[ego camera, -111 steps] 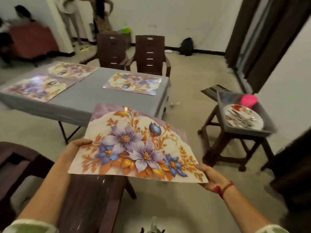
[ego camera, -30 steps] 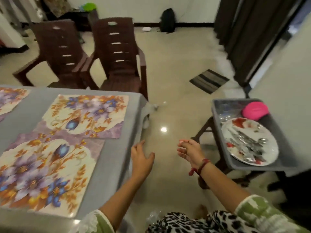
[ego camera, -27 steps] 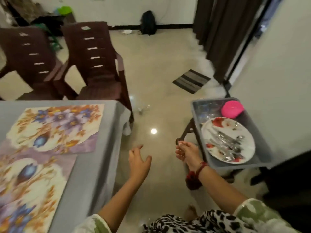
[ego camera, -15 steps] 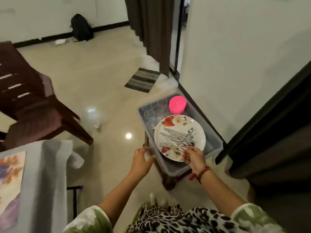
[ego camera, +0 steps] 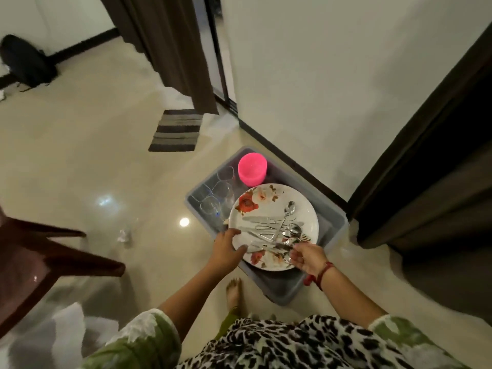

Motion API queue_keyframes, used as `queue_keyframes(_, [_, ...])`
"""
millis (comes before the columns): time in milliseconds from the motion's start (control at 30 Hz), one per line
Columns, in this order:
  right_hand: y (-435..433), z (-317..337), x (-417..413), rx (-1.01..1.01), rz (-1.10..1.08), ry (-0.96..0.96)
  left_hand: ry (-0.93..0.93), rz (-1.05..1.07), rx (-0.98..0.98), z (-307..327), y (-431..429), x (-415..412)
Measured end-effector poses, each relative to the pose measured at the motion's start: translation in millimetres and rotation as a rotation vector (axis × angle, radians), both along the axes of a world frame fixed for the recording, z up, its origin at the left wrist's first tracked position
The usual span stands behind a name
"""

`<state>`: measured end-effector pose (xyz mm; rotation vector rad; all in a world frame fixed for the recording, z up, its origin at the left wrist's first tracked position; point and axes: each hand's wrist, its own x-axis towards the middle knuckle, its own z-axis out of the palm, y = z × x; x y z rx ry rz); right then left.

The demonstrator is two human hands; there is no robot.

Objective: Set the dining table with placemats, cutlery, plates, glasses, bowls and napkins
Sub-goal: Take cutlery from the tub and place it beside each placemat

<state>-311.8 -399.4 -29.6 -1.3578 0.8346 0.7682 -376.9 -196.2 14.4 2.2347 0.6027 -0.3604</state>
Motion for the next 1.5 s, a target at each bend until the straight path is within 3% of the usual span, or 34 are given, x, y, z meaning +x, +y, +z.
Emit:
queue_keyframes(233, [60.4, -54.7, -0.5, 0.016, -0.15, 0.255, 0.106, -0.381, 0.043, -36.9, 47.8, 70.0])
queue_keyframes(433, [86.6, -86.9, 10.4, -0.131, -0.352, 0.209, 0.155, -0.634, 0.088, -65.6, 53.8, 105.7])
queue_keyframes(667, [96.5, -94.6, 34.0, -0.219, -0.61, 0.178, 0.165, -0.75, 0.078, -89.1, 36.8, 140.5])
queue_keyframes(833, [93.0, -105.6, 41.1, -0.52, -0.348, 0.084, 0.218, -0.736, 0.066, -107.6, 34.9, 155.2])
queue_keyframes(1033, [86.0, -113.7, 41.8, -0.57, -0.131, -0.022, 0.204, -0.828, 0.225, -119.2, 8.0, 178.8])
queue_keyframes(1200, [88.1, -110.0, 29.3, -0.482, -0.282, -0.184, 0.26, -0.95, 0.391, -132.8, -27.3, 175.9])
queue_keyframes(1300, [90.1, -114.4, 24.5, -0.443, -0.338, -0.181, 0.205, -0.969, 0.445, -137.4, -38.3, 167.7])
queue_keyframes(1500, [83.1, -123.0, 24.0, -0.553, -0.339, -0.135, 0.151, -0.927, 0.408, -140.9, -37.6, 161.2])
